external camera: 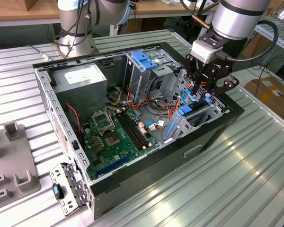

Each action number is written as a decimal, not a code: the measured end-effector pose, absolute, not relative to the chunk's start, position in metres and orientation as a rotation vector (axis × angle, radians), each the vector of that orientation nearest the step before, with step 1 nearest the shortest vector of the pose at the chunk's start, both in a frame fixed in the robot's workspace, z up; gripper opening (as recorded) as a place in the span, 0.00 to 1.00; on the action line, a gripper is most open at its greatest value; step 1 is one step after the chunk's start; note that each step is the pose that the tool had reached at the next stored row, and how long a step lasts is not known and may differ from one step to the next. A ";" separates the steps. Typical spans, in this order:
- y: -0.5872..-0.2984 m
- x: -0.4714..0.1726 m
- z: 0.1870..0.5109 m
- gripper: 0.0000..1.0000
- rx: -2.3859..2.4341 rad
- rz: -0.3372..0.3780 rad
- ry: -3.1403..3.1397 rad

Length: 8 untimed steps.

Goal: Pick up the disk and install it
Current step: 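Insert the first disk wire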

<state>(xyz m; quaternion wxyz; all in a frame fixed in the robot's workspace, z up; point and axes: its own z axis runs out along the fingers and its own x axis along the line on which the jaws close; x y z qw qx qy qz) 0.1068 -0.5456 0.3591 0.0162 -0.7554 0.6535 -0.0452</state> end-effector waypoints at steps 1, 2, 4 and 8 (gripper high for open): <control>-0.546 0.107 0.359 0.36 -2.349 -0.141 2.032; -0.546 0.107 0.359 0.36 -2.349 -0.141 2.032; -0.546 0.108 0.359 0.36 -2.338 -0.141 2.046; -0.545 0.110 0.359 0.36 -2.291 -0.139 2.104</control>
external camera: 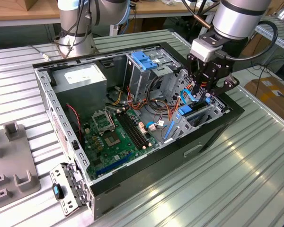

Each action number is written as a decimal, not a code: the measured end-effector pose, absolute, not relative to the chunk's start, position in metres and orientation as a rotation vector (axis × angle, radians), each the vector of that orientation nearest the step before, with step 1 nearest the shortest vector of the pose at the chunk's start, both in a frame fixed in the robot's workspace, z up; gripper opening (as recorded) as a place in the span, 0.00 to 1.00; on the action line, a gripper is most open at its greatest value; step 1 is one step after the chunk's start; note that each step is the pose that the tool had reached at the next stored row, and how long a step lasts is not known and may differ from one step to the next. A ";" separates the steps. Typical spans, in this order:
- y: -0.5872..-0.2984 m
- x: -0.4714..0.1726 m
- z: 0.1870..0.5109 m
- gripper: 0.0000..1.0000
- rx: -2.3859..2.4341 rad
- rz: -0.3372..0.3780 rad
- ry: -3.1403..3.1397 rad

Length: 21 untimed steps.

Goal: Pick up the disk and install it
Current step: 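Insert the first disk wire, then insert the second disk wire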

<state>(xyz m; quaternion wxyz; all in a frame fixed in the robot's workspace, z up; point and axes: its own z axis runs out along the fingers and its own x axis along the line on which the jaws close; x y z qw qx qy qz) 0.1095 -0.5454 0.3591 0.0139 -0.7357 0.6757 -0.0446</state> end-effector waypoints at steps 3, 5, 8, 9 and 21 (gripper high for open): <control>-0.545 0.110 0.359 0.36 -2.239 -0.139 2.163; -0.545 0.111 0.358 0.36 -2.198 -0.140 2.208; -0.545 0.111 0.358 0.36 -2.197 -0.140 2.209; -0.545 0.111 0.358 0.36 -2.197 -0.139 2.210; -0.545 0.119 0.357 0.36 -2.186 -0.118 2.241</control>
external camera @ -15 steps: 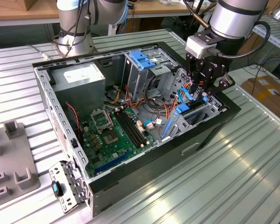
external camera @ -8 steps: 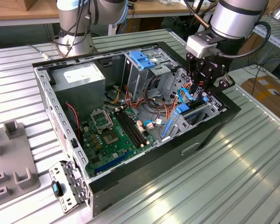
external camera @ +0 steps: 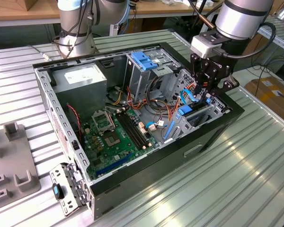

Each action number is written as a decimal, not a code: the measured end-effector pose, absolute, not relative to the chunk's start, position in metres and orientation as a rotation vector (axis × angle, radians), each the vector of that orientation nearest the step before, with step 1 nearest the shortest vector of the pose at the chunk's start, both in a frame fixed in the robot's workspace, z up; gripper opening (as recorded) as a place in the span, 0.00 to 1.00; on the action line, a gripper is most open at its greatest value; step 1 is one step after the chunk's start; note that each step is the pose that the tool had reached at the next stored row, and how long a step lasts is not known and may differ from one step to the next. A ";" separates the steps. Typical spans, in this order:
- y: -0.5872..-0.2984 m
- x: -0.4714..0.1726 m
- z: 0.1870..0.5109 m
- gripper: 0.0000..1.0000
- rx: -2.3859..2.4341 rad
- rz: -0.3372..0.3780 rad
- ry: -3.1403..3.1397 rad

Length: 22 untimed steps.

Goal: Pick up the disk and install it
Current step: 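Insert the second disk wire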

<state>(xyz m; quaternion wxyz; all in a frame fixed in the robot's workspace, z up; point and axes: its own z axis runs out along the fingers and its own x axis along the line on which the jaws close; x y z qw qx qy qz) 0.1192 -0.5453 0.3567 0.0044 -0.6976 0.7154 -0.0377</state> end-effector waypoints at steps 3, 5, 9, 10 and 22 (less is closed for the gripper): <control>-0.545 0.119 0.357 0.36 -2.186 -0.118 2.241; -0.545 0.119 0.357 0.36 -2.186 -0.118 2.241; -0.545 0.119 0.357 0.36 -2.186 -0.118 2.241; -0.545 0.119 0.357 0.36 -2.186 -0.118 2.241; -0.545 0.119 0.368 0.36 -2.187 -0.118 2.241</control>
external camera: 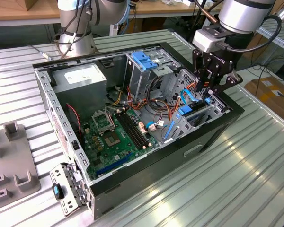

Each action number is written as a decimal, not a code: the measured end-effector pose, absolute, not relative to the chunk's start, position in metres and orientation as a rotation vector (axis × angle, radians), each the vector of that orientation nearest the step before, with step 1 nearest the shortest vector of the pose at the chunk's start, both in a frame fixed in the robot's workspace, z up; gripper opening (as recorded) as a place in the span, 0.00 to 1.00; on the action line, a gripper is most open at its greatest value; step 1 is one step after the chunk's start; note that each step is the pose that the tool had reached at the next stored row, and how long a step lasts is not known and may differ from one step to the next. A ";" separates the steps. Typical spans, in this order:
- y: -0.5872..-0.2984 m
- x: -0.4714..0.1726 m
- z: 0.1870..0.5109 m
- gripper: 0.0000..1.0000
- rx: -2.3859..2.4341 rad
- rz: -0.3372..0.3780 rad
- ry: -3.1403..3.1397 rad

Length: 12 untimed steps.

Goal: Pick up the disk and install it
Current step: 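Insert the second disk wire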

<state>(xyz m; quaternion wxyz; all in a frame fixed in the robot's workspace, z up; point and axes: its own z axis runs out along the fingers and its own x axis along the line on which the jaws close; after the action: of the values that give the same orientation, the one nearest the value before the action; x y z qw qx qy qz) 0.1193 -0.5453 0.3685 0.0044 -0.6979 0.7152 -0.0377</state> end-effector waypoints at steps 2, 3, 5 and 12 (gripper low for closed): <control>-0.545 0.119 0.369 0.36 -2.187 -0.118 2.241; -0.545 0.119 0.369 0.36 -2.186 -0.118 2.241; -0.545 0.119 0.369 0.36 -2.187 -0.118 2.241; -0.545 0.119 0.373 0.36 -2.187 -0.118 2.241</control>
<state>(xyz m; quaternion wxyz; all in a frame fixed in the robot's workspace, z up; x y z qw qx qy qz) 0.1193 -0.5453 0.3727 0.0043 -0.6979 0.7152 -0.0378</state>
